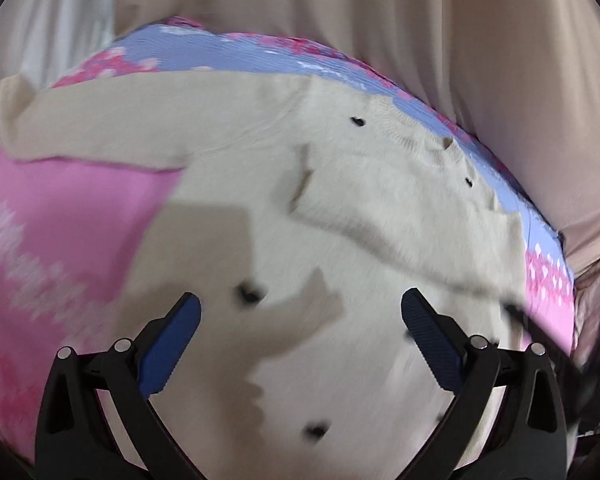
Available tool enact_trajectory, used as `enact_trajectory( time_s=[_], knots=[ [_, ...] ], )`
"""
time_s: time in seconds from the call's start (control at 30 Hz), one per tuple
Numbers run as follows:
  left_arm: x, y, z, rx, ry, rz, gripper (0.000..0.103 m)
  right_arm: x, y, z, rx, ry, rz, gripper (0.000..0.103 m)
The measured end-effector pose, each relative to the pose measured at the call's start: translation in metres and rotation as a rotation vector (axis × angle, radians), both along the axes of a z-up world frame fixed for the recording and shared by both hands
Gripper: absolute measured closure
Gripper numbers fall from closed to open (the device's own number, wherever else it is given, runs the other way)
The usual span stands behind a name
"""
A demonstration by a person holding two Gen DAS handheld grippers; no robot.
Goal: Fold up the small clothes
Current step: 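Grasp a sleeve cuff with the right tool and fold it across the chest, then grasp the other sleeve cuff with the left tool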
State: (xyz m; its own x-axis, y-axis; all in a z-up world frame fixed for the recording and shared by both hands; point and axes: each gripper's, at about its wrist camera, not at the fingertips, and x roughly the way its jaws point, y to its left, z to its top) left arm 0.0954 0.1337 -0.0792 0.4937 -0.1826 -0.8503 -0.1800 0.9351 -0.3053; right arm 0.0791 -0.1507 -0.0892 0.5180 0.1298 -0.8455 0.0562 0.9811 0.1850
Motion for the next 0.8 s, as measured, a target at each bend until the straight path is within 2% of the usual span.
enact_trajectory(
  time_s=[0.13,0.17,0.27,0.33,0.37,0.4,0.47,0.5,0.53,0.6,0.67,0.7,0.73,0.77,0.8],
  knots=[
    [0.045,-0.021,-0.029,-0.026,0.044,0.035,0.006,-0.01,-0.071,-0.01,0.035,0.044,-0.133,0.054],
    [0.052,-0.025,-0.037,-0.034,0.062,0.046,0.012,-0.01,-0.083,-0.014,0.053,0.045,-0.16,0.053],
    [0.071,-0.034,-0.053,-0.043,0.122,0.056,0.038,0.01,-0.099,-0.032,0.065,0.066,-0.202,0.047],
    [0.078,-0.041,-0.048,0.006,0.091,0.048,0.061,0.024,-0.103,-0.044,0.033,0.082,-0.201,0.047],
    [0.082,-0.042,-0.047,0.0,0.087,0.028,0.088,0.029,-0.103,-0.051,0.02,0.09,-0.2,0.047],
    [0.088,-0.043,-0.044,-0.009,0.088,0.012,0.101,0.035,-0.104,-0.056,0.01,0.097,-0.202,0.047],
    [0.097,-0.042,-0.033,0.032,0.044,0.021,0.103,0.044,-0.103,-0.062,0.017,0.098,-0.196,0.055],
    [0.099,-0.041,-0.027,0.057,0.021,0.026,0.103,0.046,-0.101,-0.06,0.006,0.081,-0.186,0.08],
    [0.102,-0.038,-0.019,0.086,-0.007,0.041,0.103,0.048,-0.101,-0.056,0.011,0.074,-0.181,0.092],
    [0.108,-0.028,-0.011,0.098,-0.019,0.063,0.103,0.045,-0.109,-0.044,0.055,0.022,-0.206,0.092],
    [0.11,-0.013,-0.015,0.086,0.012,0.088,0.103,0.039,-0.124,-0.041,0.076,0.001,-0.239,0.092],
    [0.11,-0.008,-0.02,0.064,0.042,0.082,0.103,0.038,-0.129,-0.046,0.078,0.022,-0.247,0.089],
    [0.108,-0.004,-0.028,-0.003,0.071,0.067,0.103,0.037,-0.133,-0.053,0.08,0.051,-0.256,0.084],
    [0.104,0.0,-0.036,-0.077,0.105,0.066,0.097,0.035,-0.134,-0.056,0.086,0.059,-0.259,0.08],
    [0.101,0.001,-0.041,-0.124,0.127,0.073,0.084,0.031,-0.133,-0.056,0.087,0.053,-0.26,0.079]
  ],
)
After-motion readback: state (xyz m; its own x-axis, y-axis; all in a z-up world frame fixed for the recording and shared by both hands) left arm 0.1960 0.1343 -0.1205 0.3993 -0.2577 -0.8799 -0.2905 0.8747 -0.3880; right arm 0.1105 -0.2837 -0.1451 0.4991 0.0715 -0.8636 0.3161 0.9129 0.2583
